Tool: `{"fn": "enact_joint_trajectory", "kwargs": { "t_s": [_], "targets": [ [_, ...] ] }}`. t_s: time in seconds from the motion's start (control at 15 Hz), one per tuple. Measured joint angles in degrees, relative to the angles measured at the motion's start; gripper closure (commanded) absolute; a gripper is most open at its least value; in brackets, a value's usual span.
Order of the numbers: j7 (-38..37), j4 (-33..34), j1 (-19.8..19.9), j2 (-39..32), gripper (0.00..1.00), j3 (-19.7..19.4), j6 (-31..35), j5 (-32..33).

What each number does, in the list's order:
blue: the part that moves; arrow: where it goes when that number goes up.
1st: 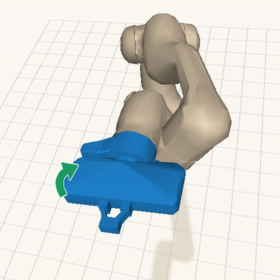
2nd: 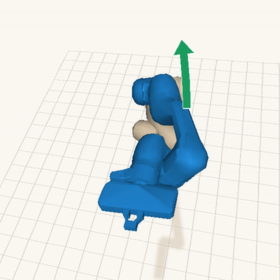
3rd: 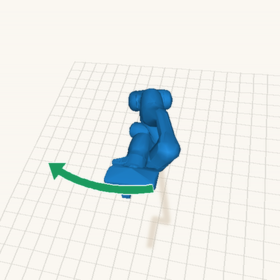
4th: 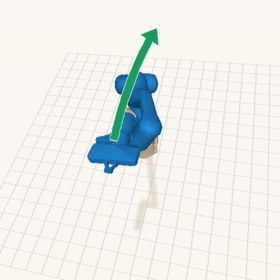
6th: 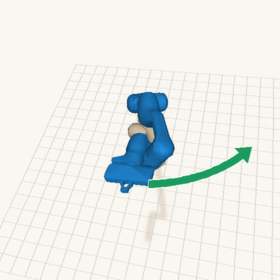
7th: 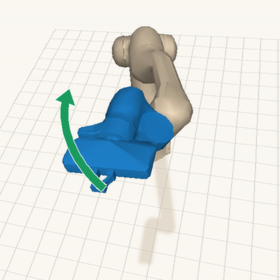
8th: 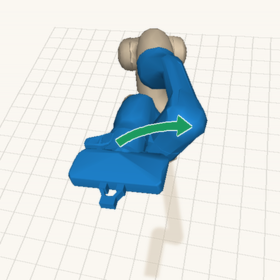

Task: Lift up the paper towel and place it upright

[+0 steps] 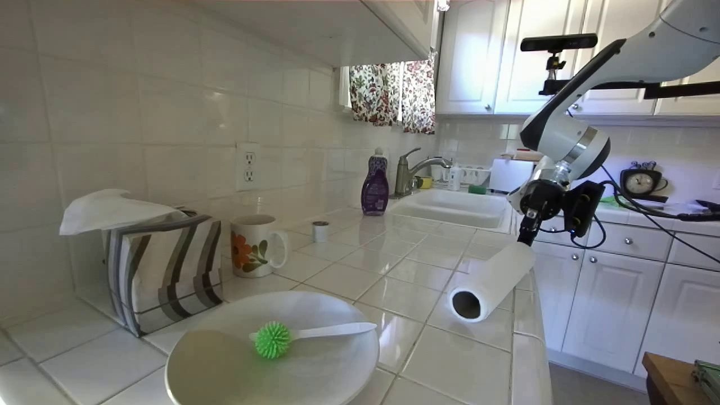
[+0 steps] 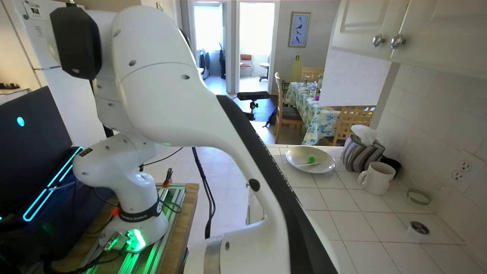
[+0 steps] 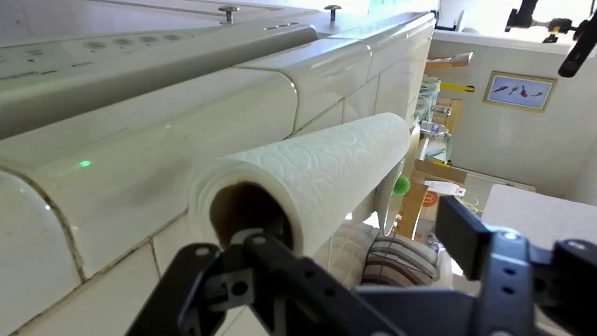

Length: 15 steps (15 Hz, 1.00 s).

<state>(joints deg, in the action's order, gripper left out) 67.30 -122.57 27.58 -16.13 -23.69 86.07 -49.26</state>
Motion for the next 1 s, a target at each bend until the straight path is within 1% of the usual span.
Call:
{"fn": "enact_joint_trajectory", "kwargs": {
  "t_s": [0.07, 0.13, 0.27, 0.33, 0.4, 0.47, 0.6, 0.67, 0.8, 0.87, 0.93, 1.0],
  "targets": [
    [0.00, 0.35, 0.11, -0.17, 0.37, 0.05, -0.97, -0.07],
    [0.00, 0.70, 0.18, -0.18, 0.39, 0.06, -1.93, -0.09],
    [0.00, 1.58, 0.43, -0.08, 0.52, 0.06, -3.77, -0.09],
    [0.00, 2.02, 0.62, 0.11, 0.54, 0.05, -4.55, -0.09],
    [0.00, 2.39, 0.81, 0.36, 0.62, 0.02, -5.28, -0.09],
    [0.00, 2.71, 0.95, 0.65, 0.65, -0.06, -5.93, -0.09],
    [-0.03, 2.97, 1.06, 1.57, 0.79, -0.25, -6.50, 0.06],
    [-0.13, 2.94, 1.06, 2.15, 0.82, -0.29, -6.50, 0.24],
    [-0.41, 2.82, 0.95, 3.56, 0.98, -0.29, -6.46, 0.60],
    [-0.65, 2.74, 0.80, 4.28, 0.97, -0.29, -6.34, 0.80],
    [-0.94, 2.63, 0.59, 5.04, 1.00, -0.29, -6.11, 1.07],
    [-1.35, 2.48, 0.28, 5.82, 1.00, -0.28, -5.47, 1.36]
  ]
}}
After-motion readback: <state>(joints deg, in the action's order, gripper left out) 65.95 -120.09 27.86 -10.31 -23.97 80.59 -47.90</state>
